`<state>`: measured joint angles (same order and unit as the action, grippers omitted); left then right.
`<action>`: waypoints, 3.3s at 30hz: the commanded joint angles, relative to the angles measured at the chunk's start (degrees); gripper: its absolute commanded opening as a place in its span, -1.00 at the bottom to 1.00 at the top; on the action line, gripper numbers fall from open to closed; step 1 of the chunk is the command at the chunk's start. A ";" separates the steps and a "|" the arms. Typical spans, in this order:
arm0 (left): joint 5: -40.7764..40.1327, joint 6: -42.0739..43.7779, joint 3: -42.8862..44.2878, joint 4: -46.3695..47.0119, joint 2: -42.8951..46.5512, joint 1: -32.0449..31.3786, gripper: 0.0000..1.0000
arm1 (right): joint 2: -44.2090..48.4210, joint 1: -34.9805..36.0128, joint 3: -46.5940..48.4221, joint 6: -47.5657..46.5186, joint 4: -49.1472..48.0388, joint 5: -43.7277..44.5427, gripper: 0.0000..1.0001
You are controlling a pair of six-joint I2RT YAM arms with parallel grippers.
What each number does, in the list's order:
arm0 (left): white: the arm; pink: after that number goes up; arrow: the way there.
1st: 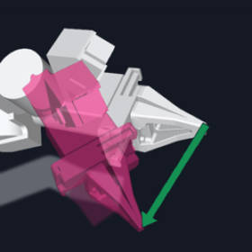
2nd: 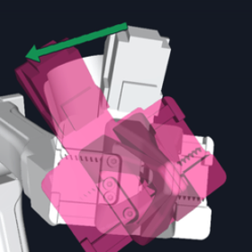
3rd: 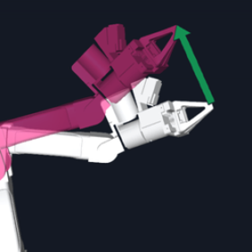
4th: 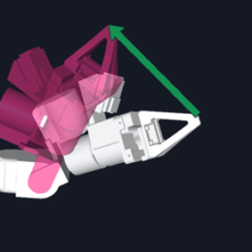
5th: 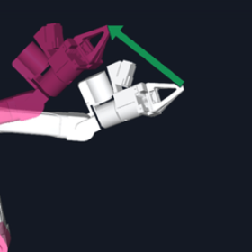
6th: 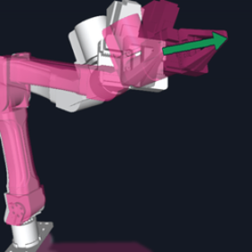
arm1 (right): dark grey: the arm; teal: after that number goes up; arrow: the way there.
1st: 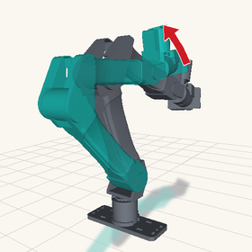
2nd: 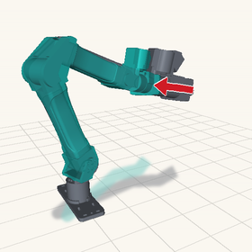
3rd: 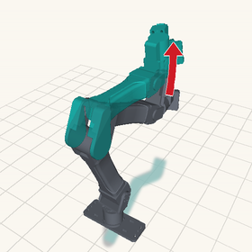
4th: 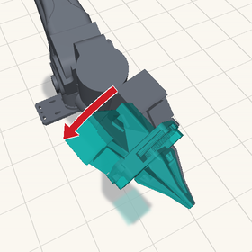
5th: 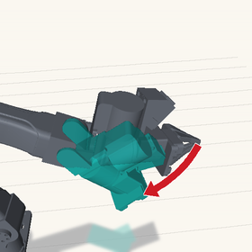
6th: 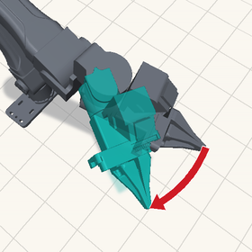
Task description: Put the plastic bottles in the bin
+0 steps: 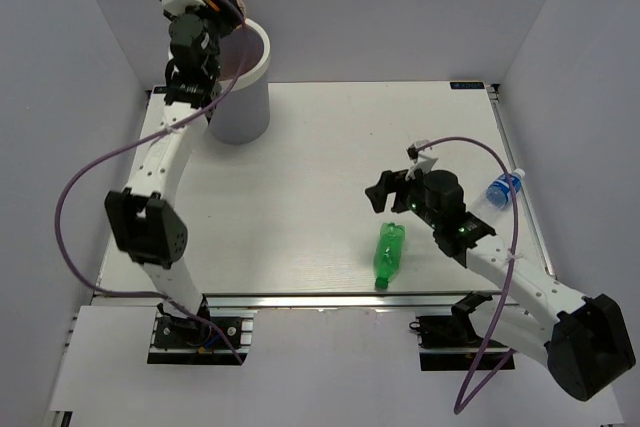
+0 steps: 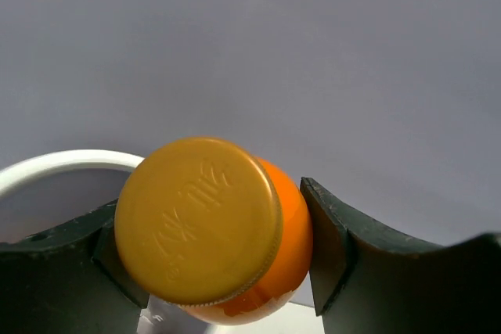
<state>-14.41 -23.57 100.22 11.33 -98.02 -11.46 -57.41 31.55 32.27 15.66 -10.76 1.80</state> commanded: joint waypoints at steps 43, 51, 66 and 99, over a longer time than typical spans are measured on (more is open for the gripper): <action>21.70 -2.26 -24.53 -10.72 21.28 -7.60 0.96 | -4.03 21.01 -4.32 22.14 27.03 10.41 0.35; 33.02 -10.35 -44.22 -5.02 22.61 -13.67 0.96 | 0.37 21.10 -5.64 9.06 11.77 6.82 -0.19; 41.40 -17.30 -53.90 2.91 20.76 -21.58 0.96 | -13.60 20.31 8.41 -5.46 -5.05 -1.01 -0.14; 32.43 -7.37 -36.43 -6.83 13.91 -16.95 -0.70 | -7.12 13.98 4.38 0.51 -4.27 -6.55 0.79</action>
<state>22.63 -34.46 57.52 7.20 -84.20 -32.97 -68.29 45.98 38.15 14.98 -15.00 -3.05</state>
